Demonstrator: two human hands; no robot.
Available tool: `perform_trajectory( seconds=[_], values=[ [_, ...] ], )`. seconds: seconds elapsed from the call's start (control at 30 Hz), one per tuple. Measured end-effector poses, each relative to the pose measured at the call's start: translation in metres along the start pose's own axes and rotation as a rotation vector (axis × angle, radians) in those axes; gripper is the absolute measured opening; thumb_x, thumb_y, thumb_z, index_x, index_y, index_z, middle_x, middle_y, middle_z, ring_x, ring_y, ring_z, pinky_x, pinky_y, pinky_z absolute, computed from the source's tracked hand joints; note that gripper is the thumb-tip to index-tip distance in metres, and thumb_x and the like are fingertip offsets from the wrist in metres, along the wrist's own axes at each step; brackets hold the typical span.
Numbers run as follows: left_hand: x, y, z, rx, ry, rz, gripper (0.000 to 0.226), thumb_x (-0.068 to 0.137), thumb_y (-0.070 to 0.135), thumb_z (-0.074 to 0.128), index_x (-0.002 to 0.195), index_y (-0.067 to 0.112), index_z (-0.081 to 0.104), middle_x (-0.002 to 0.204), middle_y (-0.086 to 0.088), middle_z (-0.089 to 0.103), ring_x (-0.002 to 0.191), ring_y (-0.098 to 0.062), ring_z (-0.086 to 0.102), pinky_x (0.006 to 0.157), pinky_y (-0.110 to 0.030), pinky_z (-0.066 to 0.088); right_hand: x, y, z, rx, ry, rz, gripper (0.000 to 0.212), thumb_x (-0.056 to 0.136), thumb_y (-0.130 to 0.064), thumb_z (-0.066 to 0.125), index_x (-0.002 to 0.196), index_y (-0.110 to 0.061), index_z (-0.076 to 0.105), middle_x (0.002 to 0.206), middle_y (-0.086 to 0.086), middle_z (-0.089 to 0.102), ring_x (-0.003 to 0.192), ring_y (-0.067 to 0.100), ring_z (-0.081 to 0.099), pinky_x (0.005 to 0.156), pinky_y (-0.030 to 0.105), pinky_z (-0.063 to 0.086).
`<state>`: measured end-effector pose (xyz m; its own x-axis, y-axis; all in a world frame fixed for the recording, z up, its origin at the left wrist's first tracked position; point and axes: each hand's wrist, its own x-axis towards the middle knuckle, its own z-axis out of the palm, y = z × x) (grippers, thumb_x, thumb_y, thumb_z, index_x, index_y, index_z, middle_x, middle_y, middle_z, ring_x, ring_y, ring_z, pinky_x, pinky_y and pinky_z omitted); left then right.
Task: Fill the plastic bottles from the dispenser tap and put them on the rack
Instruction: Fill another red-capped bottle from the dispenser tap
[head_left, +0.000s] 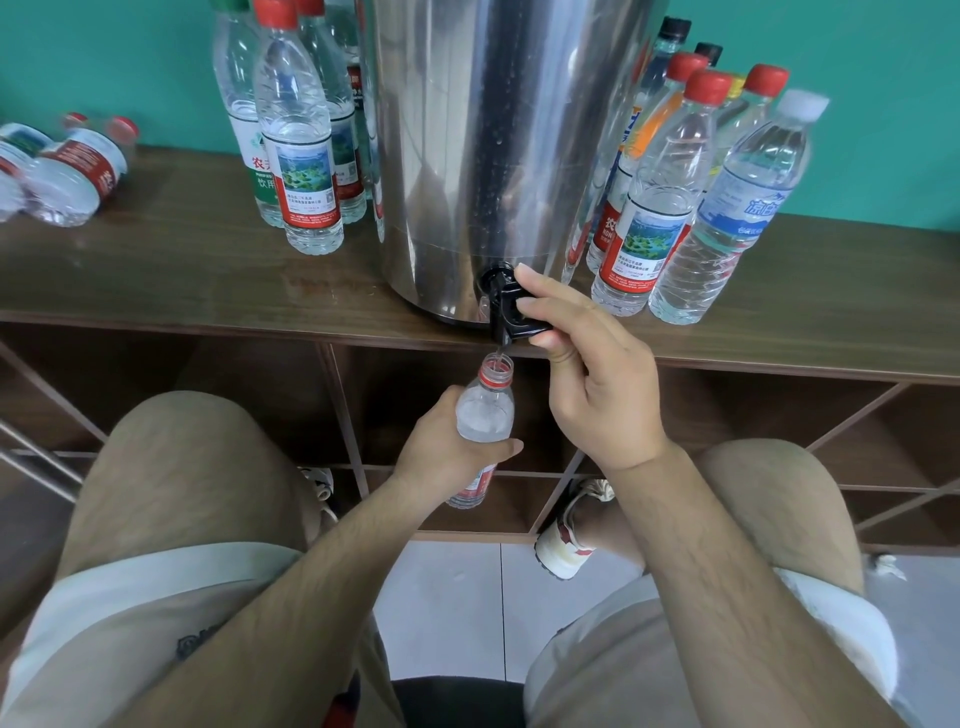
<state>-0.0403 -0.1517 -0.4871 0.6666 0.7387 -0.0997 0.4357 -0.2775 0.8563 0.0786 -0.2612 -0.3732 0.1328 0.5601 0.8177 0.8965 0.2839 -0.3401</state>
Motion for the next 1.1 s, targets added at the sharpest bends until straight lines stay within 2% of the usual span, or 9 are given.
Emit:
perform_trajectory(
  seconds=[0.27, 0.47, 0.6, 0.73, 0.87, 1.1],
  values=[
    [0.0028, -0.0015, 0.0034, -0.024, 0.001, -0.004, 0.072, 0.074, 0.049, 0.09, 0.131, 0.032, 0.049, 0.117, 0.012, 0.062, 0.105, -0.012, 0.063, 0.089, -0.028, 0.052, 0.0001, -0.0011, 0.0, -0.01, 0.0, 0.006, 0.026, 0.11, -0.009, 0.046, 0.125, -0.003, 0.066, 0.144, 0.011, 0.062, 0.137, 0.015, 0.058, 0.112, 0.029, 0.046],
    [0.0039, -0.0027, 0.0047, -0.019, 0.013, 0.003, 0.071, 0.074, 0.051, 0.089, 0.129, 0.033, 0.049, 0.111, 0.016, 0.059, 0.099, -0.009, 0.061, 0.082, -0.022, 0.047, 0.0001, -0.0009, -0.0002, -0.005, 0.002, 0.003, 0.026, 0.11, -0.01, 0.046, 0.126, -0.004, 0.066, 0.145, 0.01, 0.062, 0.137, 0.015, 0.058, 0.112, 0.029, 0.045],
    [0.0035, -0.0034, 0.0045, -0.029, 0.021, 0.009, 0.069, 0.074, 0.051, 0.089, 0.127, 0.035, 0.048, 0.106, 0.019, 0.057, 0.094, -0.007, 0.06, 0.071, -0.013, 0.042, -0.0006, 0.0003, 0.0003, -0.001, 0.005, 0.01, 0.026, 0.109, -0.008, 0.046, 0.126, -0.004, 0.066, 0.144, 0.011, 0.063, 0.137, 0.017, 0.058, 0.112, 0.032, 0.047],
    [0.004, -0.0042, 0.0051, -0.042, 0.021, 0.007, 0.07, 0.074, 0.05, 0.09, 0.129, 0.035, 0.049, 0.109, 0.018, 0.059, 0.097, -0.008, 0.061, 0.075, -0.018, 0.045, -0.0012, 0.0007, 0.0011, -0.004, 0.005, 0.006, 0.026, 0.107, -0.003, 0.048, 0.127, -0.007, 0.064, 0.145, 0.009, 0.062, 0.137, 0.017, 0.058, 0.112, 0.032, 0.047],
    [0.0047, -0.0051, 0.0061, -0.044, 0.031, 0.008, 0.071, 0.074, 0.05, 0.09, 0.131, 0.034, 0.05, 0.111, 0.017, 0.059, 0.099, -0.008, 0.061, 0.081, -0.022, 0.047, -0.0011, 0.0003, 0.0009, 0.0, 0.012, -0.001, 0.026, 0.109, -0.007, 0.046, 0.128, -0.011, 0.062, 0.145, 0.007, 0.062, 0.138, 0.016, 0.057, 0.113, 0.031, 0.046],
    [0.0055, -0.0058, 0.0061, -0.028, 0.049, 0.018, 0.067, 0.073, 0.053, 0.089, 0.124, 0.039, 0.048, 0.098, 0.026, 0.055, 0.083, 0.002, 0.057, 0.067, -0.009, 0.039, -0.0008, 0.0, 0.0011, -0.001, 0.014, 0.002, 0.026, 0.109, -0.009, 0.045, 0.129, -0.012, 0.062, 0.145, 0.006, 0.062, 0.138, 0.015, 0.057, 0.113, 0.03, 0.046]
  ],
)
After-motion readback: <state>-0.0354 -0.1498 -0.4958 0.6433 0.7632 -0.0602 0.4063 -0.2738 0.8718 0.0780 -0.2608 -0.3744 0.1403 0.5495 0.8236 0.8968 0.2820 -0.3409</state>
